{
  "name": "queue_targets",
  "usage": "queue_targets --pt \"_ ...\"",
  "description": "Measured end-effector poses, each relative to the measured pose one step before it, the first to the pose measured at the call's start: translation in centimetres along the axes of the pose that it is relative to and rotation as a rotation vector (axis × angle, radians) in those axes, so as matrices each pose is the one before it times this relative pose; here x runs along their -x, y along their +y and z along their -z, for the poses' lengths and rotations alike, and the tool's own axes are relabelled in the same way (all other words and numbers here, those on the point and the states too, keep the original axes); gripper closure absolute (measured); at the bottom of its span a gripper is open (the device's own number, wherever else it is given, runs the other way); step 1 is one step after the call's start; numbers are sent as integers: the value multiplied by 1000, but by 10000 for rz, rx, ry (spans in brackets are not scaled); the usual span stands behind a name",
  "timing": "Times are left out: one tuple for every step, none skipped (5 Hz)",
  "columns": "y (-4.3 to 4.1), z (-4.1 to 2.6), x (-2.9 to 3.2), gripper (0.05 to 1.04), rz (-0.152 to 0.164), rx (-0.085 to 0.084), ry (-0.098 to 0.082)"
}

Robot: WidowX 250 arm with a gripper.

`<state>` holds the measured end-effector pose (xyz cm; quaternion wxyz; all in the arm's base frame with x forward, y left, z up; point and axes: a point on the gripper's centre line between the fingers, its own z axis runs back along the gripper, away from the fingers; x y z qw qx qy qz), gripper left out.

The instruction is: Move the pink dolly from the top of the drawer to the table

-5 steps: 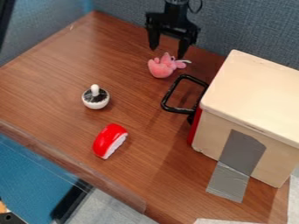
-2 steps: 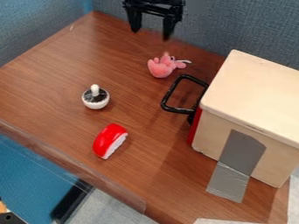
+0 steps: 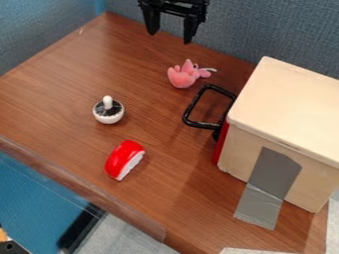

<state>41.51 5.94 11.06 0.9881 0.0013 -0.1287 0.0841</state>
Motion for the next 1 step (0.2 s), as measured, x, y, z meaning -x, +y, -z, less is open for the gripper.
queue_targets --pt "65 -1 22 83 -15 -4 15"
